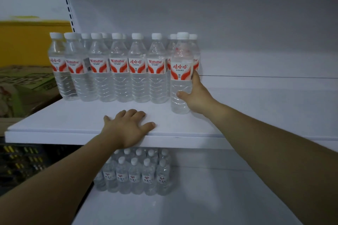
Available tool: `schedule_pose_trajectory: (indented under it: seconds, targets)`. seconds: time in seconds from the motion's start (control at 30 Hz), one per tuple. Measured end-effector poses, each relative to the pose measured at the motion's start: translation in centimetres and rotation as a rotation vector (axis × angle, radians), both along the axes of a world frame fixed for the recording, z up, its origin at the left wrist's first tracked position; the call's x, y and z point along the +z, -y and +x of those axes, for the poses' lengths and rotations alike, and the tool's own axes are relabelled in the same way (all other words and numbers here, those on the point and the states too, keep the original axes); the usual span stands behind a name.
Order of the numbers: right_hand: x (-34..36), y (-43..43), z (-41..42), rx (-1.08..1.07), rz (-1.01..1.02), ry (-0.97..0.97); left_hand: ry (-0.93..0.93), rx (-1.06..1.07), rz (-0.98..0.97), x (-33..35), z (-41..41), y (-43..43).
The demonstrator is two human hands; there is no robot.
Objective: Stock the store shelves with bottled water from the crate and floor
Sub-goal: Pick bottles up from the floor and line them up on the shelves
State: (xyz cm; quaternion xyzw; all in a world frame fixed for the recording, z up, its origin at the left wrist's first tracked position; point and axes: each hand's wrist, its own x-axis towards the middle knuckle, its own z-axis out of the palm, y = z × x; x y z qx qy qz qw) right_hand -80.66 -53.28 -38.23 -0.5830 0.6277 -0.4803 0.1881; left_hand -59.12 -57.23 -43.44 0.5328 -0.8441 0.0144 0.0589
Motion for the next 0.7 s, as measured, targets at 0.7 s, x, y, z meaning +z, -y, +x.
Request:
schedule_pose_trajectory:
  seconds: [0.7]
  targets:
    - [-1.7, 7.1, -0.4, -0.07, -0.008, 0.031, -0.01, -0.015, -0.009, -0.3, 0.1, 0.3]
